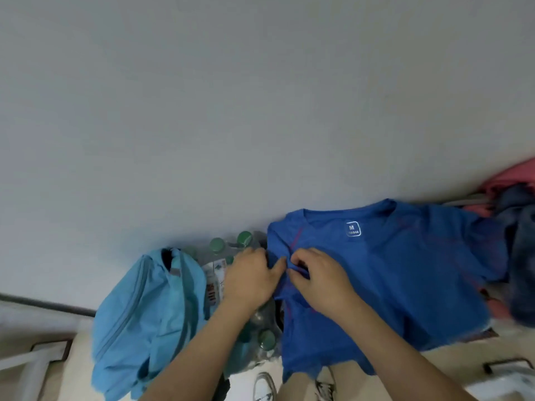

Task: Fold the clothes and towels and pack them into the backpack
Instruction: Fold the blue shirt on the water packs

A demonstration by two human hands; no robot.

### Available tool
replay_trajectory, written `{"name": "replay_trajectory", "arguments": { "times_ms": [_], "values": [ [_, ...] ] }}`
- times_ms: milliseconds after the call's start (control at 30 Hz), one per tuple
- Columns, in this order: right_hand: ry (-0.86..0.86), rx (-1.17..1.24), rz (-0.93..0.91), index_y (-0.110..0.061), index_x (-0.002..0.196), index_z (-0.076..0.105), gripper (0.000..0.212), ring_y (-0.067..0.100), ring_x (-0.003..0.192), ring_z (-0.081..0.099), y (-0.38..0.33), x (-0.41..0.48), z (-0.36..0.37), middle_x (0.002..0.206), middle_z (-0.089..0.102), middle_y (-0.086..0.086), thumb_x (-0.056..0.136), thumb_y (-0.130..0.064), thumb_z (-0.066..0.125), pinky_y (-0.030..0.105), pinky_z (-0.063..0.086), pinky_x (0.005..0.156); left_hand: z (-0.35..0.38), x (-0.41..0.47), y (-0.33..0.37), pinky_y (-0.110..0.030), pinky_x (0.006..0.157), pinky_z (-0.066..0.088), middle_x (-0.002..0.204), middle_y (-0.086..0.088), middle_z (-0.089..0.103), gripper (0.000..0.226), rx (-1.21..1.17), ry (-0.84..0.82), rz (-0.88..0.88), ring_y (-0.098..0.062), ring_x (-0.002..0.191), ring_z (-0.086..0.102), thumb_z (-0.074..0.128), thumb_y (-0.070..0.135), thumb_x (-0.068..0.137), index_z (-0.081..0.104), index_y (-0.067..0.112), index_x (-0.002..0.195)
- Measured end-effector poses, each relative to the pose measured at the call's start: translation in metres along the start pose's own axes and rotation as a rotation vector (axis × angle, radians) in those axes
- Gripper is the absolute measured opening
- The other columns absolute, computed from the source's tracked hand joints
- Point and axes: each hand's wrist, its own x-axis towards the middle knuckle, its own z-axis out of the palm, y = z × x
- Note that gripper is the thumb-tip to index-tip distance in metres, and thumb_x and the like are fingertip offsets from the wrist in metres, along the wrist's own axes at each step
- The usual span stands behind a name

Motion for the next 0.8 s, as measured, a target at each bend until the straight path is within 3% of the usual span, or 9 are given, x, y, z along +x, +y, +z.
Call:
{"name": "replay_trajectory", "arguments": {
  "times_ms": [100,233,367,467,567,633,700,800],
  "values": [
    [-0.052,0.053,0.035,-0.02,0.092,0.062,0.015,0.016,0.087,0.055,0.001,0.003,-0.003,0.089,0.058,-0.004,0.089,-0.035,0.059,0.034,0.045,0.077,0.0,0.013,0.003,-0.03,0.05,0.029,0.056,0.002,0.048,0.035,-0.33,-0.012,-0.086,-0.016,0.056,0.046,0.056,0.03,0.087,0.042,0.014,0.059],
    [-0.044,0.138,0.033,-0.022,0.118,0.063,0.03,0.015,0.108,0.053,0.009,0.004,-0.013,0.114,0.06,-0.004,0.092,-0.035,0.053,0.027,0.042,0.093,-0.007,0.023,0.0,-0.027,0.047,0.026,0.053,0.001,0.035,0.036,-0.688,0.095,-0.182,-0.012,0.051,0.032,0.052,0.013,0.092,0.037,0.014,0.059],
    [-0.083,-0.222,0.013,-0.03,0.139,0.044,0.045,0.018,0.135,0.029,0.019,-0.002,-0.02,0.148,0.034,-0.006,0.096,-0.044,0.043,0.035,0.034,0.106,-0.013,0.028,-0.022,-0.03,0.057,0.034,0.061,0.001,0.049,0.026,-0.698,0.146,-0.257,-0.015,0.059,0.042,0.049,0.018,0.096,0.051,0.011,0.072],
    [-0.195,-0.34,0.029,-0.039,0.147,0.023,0.057,0.018,0.146,0.005,0.019,-0.005,-0.017,0.16,0.007,-0.005,0.094,-0.056,0.037,0.043,0.023,0.112,-0.023,0.028,-0.035,-0.031,0.064,0.041,0.069,-0.002,0.06,0.019,-0.653,0.023,-0.201,-0.018,0.065,0.054,0.055,0.02,0.095,0.056,0.012,0.078],
    [-0.271,-0.364,0.006,-0.042,0.149,0.01,0.068,0.017,0.147,-0.007,0.019,-0.007,-0.012,0.16,-0.008,-0.005,0.087,-0.07,0.02,0.041,0.012,0.116,-0.04,0.025,-0.04,-0.021,0.052,0.045,0.066,-0.003,0.061,0.012,-0.775,-0.107,-0.183,-0.01,0.054,0.056,0.066,0.014,0.088,0.056,0.012,0.082],
    [-0.28,-0.369,-0.006,-0.042,0.149,0.008,0.082,0.017,0.147,-0.01,0.021,-0.007,-0.013,0.16,-0.01,-0.005,0.074,-0.075,0.003,0.039,0.009,0.116,-0.055,0.024,-0.042,-0.02,0.047,0.049,0.067,-0.009,0.065,0.011,-1.011,-0.213,-0.211,-0.013,0.052,0.06,0.065,0.01,0.088,0.056,0.011,0.094],
    [-0.28,-0.323,0.0,-0.041,0.15,0.009,0.088,0.015,0.147,-0.01,0.019,-0.007,-0.015,0.16,-0.007,-0.005,0.071,-0.08,0.001,0.038,0.008,0.117,-0.066,0.025,-0.041,-0.023,0.046,0.051,0.071,-0.013,0.067,0.014,-1.194,-0.319,-0.24,-0.019,0.053,0.063,0.061,0.008,0.089,0.058,0.014,0.101],
    [-0.185,-0.177,0.061,-0.038,0.149,0.017,0.092,0.014,0.145,0.005,0.0,-0.01,-0.018,0.158,0.013,-0.007,0.071,-0.085,0.006,0.04,0.018,0.114,-0.064,0.029,-0.03,-0.023,0.051,0.047,0.08,-0.014,0.068,0.011,-1.195,-0.359,-0.221,-0.022,0.059,0.06,0.062,0.009,0.087,0.07,0.016,0.091]
  ]
}}
